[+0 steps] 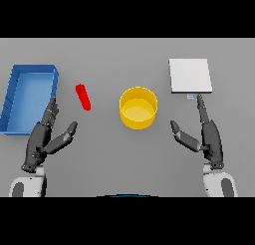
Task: Pick up the red beaker and tilt it to pour out 1 green nut into yellow bowl. Pick up the yellow bowl and place it on the metallic measuring scale.
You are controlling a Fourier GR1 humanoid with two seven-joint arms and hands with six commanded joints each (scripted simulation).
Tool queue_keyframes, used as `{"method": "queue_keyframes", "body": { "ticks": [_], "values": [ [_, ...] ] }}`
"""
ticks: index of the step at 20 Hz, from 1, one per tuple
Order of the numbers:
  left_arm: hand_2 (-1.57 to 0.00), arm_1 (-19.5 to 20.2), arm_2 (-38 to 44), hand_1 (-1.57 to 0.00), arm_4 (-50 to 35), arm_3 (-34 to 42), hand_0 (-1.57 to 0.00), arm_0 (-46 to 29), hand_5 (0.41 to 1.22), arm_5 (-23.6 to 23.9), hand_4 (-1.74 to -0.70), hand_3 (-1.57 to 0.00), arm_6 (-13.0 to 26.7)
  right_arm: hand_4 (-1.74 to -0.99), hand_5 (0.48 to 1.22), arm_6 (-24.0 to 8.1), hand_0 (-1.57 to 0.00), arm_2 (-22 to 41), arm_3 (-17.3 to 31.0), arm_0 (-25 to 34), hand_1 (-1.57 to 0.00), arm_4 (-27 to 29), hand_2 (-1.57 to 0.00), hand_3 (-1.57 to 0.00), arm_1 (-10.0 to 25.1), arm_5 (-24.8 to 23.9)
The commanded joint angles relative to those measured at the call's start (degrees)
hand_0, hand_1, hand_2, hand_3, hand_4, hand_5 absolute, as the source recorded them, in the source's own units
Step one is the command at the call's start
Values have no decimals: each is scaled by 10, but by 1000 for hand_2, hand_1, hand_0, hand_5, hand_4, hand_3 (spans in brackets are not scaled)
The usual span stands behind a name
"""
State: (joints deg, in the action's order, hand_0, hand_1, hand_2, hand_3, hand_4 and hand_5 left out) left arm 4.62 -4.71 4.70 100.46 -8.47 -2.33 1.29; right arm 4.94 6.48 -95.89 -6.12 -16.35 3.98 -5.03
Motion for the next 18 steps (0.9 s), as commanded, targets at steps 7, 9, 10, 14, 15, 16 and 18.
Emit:
{"method": "queue_keyframes", "body": {
  "ticks": [7,9,10,14,15,16,18],
  "values": [
    [1,-1,-5,1,31,-73,1,53,611,4,-1191,1,4,-1230,617,2,1,4,-23,-16,1,20,1,1,-3,19],
    [1,-5,-4,1,39,-108,1,86,622,7,-1219,1,-6,-1246,627,0,1,3,-20,-8,1,20,1,1,-2,19],
    [1,-10,-3,1,48,-136,1,101,626,15,-1222,1,-14,-1256,631,8,1,-2,-20,-9,1,28,1,1,2,23],
    [1,-10,11,1,54,-207,1,158,650,23,-1248,1,-29,-1280,634,7,1,-6,-18,-6,1,41,1,1,3,31],
    [1,-9,15,1,55,-220,1,168,660,25,-1255,1,-31,-1281,635,8,1,-4,-16,-3,1,36,1,1,1,28],
    [1,-13,17,1,57,-239,1,181,668,31,-1262,1,-37,-1278,634,6,1,-9,-11,1,1,36,1,1,4,26],
    [1,-11,24,1,57,-267,1,206,677,32,-1271,1,-45,-1268,635,13,1,-12,-10,-2,1,37,1,1,9,28]
  ]
}}
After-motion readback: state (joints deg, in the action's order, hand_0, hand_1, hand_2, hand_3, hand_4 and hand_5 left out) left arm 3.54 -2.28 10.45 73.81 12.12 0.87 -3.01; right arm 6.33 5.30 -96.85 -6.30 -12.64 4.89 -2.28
